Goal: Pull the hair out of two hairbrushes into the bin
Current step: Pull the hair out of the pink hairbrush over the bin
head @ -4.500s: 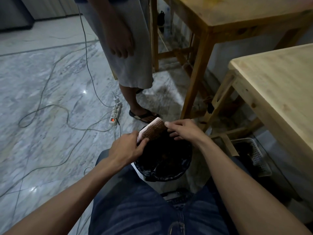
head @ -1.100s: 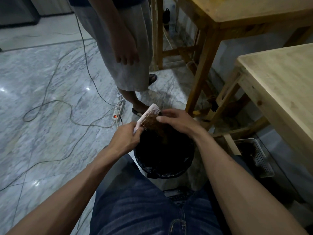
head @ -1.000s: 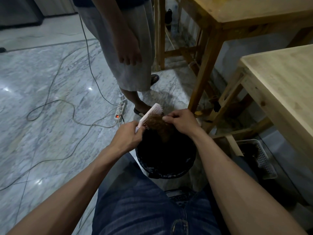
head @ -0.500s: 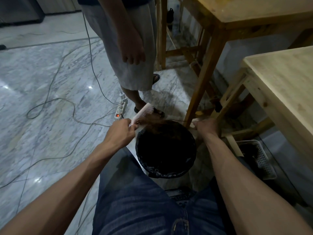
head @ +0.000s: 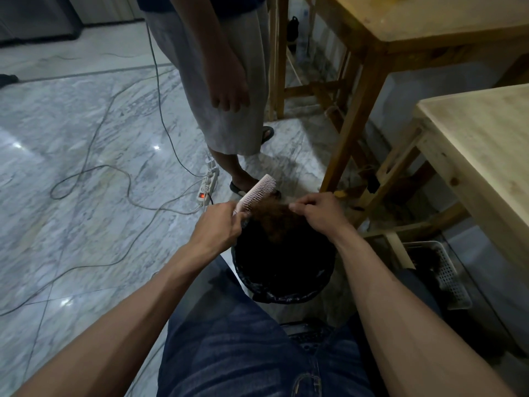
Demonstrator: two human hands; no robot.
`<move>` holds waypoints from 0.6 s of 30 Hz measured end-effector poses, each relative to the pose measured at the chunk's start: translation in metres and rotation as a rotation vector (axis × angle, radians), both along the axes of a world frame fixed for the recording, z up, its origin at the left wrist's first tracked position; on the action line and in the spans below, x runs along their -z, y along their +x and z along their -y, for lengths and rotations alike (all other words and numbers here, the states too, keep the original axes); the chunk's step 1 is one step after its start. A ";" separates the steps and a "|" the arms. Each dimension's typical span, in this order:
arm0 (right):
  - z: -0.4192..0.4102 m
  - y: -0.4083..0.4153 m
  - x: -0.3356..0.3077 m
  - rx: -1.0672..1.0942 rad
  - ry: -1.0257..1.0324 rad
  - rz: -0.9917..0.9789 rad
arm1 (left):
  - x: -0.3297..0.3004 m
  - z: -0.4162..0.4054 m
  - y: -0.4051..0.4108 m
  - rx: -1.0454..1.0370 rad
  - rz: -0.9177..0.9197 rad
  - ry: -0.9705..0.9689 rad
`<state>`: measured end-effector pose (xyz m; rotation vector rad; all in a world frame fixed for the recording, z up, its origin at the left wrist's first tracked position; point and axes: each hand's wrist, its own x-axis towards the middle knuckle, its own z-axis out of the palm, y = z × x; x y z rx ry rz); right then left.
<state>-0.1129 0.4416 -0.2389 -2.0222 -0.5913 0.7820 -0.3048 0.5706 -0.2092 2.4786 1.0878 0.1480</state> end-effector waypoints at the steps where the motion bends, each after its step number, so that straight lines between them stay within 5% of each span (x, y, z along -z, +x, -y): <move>1: 0.004 0.003 0.004 0.048 -0.020 -0.026 | 0.000 -0.002 -0.001 -0.028 0.001 -0.008; 8: 0.027 0.013 0.010 0.150 -0.180 -0.124 | 0.000 -0.012 -0.004 -0.014 0.001 0.030; 14: 0.006 -0.003 -0.022 -0.043 0.035 -0.304 | 0.001 0.001 0.010 0.071 0.025 -0.010; 18: -0.002 -0.001 -0.007 -0.072 0.043 -0.101 | -0.005 0.005 0.009 0.088 0.047 -0.039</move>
